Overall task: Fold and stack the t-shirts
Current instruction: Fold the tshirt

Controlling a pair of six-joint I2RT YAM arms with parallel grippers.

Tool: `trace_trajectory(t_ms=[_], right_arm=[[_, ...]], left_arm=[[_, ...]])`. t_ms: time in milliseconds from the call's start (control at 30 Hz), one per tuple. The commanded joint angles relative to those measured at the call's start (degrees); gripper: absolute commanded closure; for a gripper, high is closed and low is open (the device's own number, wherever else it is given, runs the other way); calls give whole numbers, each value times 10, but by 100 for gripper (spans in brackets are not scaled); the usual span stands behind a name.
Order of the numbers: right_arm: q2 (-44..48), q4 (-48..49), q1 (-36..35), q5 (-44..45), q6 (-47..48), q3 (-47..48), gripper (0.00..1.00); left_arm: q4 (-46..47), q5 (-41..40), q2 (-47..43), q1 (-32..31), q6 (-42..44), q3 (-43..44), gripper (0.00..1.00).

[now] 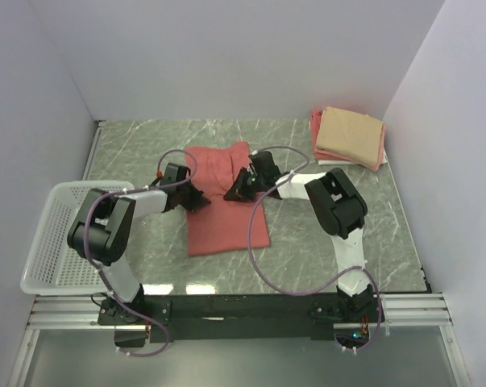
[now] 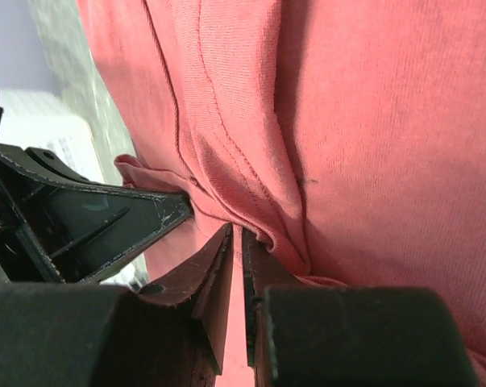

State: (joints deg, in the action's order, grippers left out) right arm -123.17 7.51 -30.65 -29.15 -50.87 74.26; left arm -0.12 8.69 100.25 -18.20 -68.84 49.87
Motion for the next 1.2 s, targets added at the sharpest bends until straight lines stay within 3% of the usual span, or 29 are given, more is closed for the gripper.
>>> trace_trajectory(t_ms=[0, 300, 500, 700, 1167], right_arm=[[48, -4, -10, 22, 4, -66, 83], [132, 1, -48, 43, 25, -121, 83], [186, -61, -45, 72, 68, -68, 81], [224, -82, -25, 85, 82, -96, 80], [156, -77, 19, 84, 104, -135, 81]], left_arm=[[-31, -32, -40, -11, 1, -53, 99], [-46, -46, -143, -45, -2, -108, 99], [-109, -75, -175, -42, 52, -39, 99], [-155, -85, -198, -40, 60, -32, 99], [-137, -157, -147, -13, 80, -76, 99]])
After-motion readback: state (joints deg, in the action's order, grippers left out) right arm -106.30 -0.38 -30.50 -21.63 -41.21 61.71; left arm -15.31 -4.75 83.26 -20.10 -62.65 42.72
